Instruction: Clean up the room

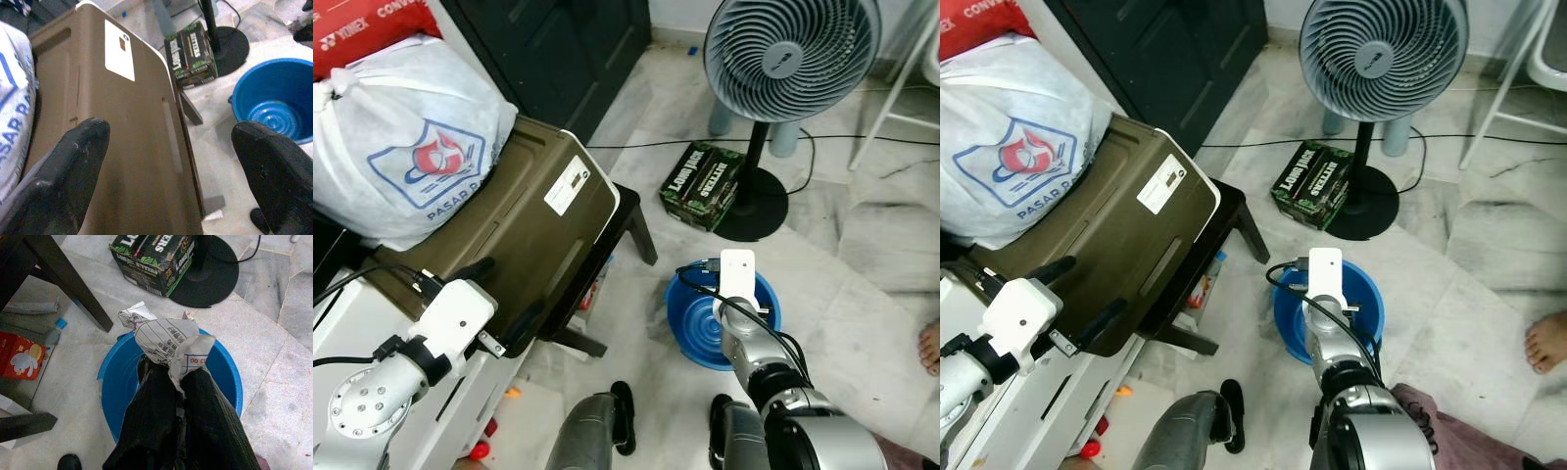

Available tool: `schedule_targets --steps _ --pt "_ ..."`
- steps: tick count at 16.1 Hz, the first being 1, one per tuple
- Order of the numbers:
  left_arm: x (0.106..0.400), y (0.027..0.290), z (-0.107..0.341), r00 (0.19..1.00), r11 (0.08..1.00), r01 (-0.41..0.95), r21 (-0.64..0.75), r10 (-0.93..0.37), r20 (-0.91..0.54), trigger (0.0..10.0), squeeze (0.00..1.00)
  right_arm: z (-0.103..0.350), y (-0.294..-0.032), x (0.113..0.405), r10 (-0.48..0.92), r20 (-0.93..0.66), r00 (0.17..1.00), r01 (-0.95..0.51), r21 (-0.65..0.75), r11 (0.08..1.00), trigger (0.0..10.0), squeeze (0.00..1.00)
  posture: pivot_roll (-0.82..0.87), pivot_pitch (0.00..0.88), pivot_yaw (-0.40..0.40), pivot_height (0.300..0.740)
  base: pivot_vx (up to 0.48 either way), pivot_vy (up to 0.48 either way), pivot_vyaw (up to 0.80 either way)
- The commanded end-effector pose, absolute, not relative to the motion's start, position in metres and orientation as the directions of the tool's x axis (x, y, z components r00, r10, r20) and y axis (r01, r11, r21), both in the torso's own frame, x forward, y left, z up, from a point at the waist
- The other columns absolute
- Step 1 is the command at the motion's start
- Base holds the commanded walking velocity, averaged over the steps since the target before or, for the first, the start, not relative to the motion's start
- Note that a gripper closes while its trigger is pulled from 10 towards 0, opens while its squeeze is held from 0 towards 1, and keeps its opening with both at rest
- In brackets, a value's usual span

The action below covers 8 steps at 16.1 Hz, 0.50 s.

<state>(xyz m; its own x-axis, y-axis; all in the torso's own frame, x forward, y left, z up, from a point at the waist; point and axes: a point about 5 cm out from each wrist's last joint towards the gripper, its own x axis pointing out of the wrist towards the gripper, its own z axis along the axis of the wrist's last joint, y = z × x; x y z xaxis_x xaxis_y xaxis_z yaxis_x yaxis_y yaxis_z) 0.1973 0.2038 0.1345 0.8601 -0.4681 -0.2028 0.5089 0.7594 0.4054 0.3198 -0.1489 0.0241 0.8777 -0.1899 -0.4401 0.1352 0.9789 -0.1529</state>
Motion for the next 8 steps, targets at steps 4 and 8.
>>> schedule_targets --steps 4,8 --pt "0.194 0.22 0.112 0.867 0.777 0.496 0.386 -0.423 -0.263 10.0 0.0 0.02 -0.15 0.317 -0.218 -0.447 0.868 0.163 -0.157 0.974 10.0 0.88 0.34 0.324 0.258 0.74 0.0 0.0 0.0" --pt "0.197 0.24 0.071 0.865 0.796 0.488 0.359 -0.387 -0.319 10.0 0.0 0.019 -0.159 0.317 -0.247 -0.444 0.862 0.19 -0.168 0.967 10.0 0.97 0.33 0.324 0.25 0.74 0.0 0.0 0.0"
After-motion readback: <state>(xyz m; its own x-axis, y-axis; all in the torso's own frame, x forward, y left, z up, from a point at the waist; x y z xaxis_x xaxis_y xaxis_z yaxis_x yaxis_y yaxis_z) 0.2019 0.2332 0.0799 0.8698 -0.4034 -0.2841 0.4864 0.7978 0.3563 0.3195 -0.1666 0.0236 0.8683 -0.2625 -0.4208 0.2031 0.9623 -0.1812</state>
